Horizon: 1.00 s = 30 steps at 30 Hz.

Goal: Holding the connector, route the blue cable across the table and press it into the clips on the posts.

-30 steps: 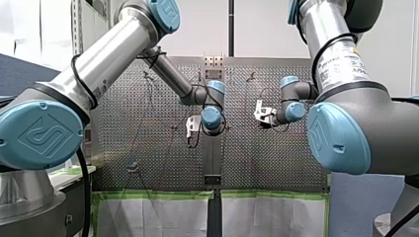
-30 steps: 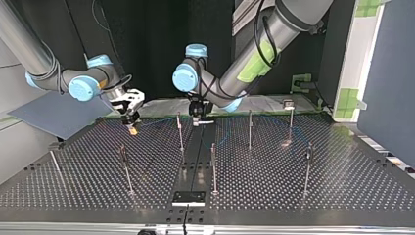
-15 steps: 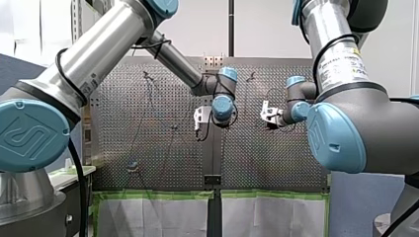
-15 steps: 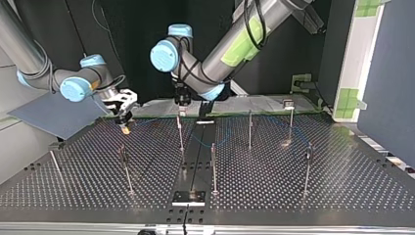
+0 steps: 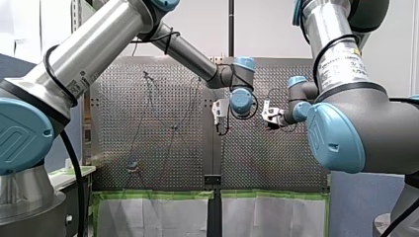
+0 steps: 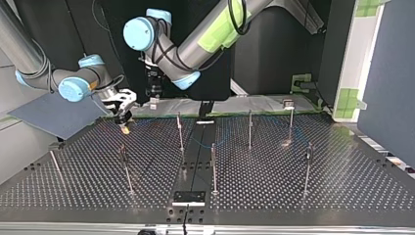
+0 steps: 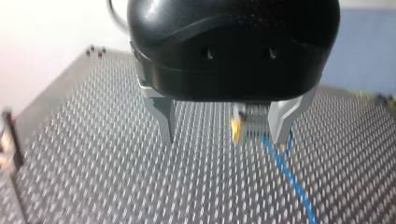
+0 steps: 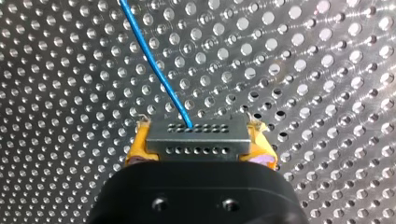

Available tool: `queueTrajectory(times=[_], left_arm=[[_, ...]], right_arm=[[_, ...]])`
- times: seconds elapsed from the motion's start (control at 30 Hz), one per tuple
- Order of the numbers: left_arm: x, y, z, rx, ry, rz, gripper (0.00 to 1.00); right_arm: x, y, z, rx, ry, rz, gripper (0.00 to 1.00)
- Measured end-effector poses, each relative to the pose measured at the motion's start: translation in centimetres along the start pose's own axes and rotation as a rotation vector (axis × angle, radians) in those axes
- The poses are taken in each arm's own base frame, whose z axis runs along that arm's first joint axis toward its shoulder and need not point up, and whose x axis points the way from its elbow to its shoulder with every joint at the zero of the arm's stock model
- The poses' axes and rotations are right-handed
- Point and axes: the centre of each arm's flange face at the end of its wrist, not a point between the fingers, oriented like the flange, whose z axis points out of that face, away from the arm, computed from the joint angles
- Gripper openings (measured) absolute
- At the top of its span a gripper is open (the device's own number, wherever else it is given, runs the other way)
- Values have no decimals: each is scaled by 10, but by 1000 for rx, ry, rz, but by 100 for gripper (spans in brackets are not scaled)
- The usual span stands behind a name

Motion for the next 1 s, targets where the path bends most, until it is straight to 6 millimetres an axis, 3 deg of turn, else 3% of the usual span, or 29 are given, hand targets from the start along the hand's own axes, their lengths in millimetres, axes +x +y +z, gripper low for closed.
queueTrajectory(times=[0.17,0.53,0.8,1.0], left_arm=[[11,-17,-4,22,25,10,98],[37,-1,36,-33,91,51,98],[58,-7,59,-26,99,51,98],[59,-11,72,-31,84,35,98]], right_arm=[[1,-1,-1,6,-4,0,0],[4,3,-4,-2,-7,0,0],[5,3,-4,-2,-5,0,0],[6,3,-4,-1,-5,-2,0]])
